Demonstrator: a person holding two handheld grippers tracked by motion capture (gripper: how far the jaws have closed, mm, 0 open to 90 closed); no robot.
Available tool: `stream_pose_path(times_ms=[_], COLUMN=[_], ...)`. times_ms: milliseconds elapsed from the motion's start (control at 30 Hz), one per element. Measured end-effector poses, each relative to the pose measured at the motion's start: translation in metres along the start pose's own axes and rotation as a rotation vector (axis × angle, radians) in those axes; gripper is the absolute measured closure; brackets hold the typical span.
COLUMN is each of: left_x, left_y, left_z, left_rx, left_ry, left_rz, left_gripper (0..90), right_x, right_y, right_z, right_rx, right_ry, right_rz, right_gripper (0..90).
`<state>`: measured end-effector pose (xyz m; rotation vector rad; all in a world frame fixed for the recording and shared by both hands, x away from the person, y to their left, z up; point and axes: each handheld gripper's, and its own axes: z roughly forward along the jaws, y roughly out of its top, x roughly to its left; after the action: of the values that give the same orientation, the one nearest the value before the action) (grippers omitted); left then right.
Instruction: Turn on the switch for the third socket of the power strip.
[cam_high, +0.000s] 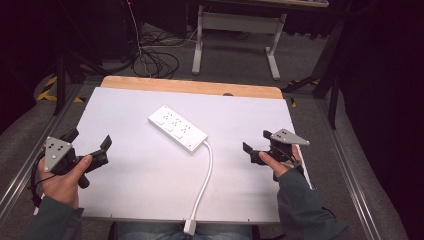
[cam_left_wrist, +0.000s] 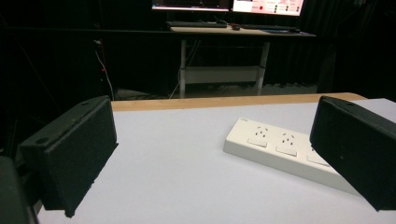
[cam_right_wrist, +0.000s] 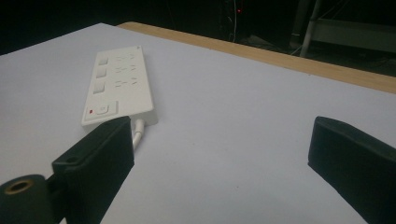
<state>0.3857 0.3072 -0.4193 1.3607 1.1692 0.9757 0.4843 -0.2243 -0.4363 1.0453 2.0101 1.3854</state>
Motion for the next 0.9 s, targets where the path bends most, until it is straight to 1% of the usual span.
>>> stream_pose_path(times_ms=[200, 300, 400, 500, 567, 633, 733, 900], left_x=[0.0006, 0.0008, 0.0012, 0.0017, 0.0026, 0.0033, 0.0044, 0.0060], left_y=[0.0001, -0.0002, -0.0005, -0.0001, 0.0004, 0.0001, 0.0002, 0.0005], left_z=[0.0011, 0.0022, 0.0026, 0.0030, 0.0034, 0.0039, 0.0038, 0.0033], left_rx=[0.000, -0.001, 0.002, 0.004, 0.008, 0.014, 0.015, 0.016], left_ry=[0.014, 0.019, 0.022, 0.026, 0.024, 0.025, 0.029, 0.017], left_rz=[-0.005, -0.020, -0.025, -0.033, -0.056, -0.066, -0.063, -0.066], left_gripper=[2.9, 3.9, 4.9, 8.1, 14.4, 18.6, 27.0, 41.1], right_x=[0.0001, -0.0003, -0.0001, 0.0006, 0.0006, 0.0004, -0.0001, 0.0005], right_y=[-0.0001, -0.0001, 0.0000, -0.0002, -0.0004, -0.0002, -0.0002, -0.0001], right_z=[0.0002, -0.0005, -0.0008, -0.0006, -0.0007, -0.0009, -0.0016, -0.0017], right_rx=[0.001, -0.001, 0.000, 0.001, 0.003, 0.000, -0.001, -0.001], right_ry=[0.002, 0.000, -0.003, 0.000, 0.001, -0.001, 0.001, 0.003], right_rz=[-0.005, 0.002, 0.001, -0.002, -0.007, -0.003, -0.003, -0.006], right_gripper=[7.6, 7.7, 7.7, 7.7, 7.7, 7.7, 7.7, 7.8])
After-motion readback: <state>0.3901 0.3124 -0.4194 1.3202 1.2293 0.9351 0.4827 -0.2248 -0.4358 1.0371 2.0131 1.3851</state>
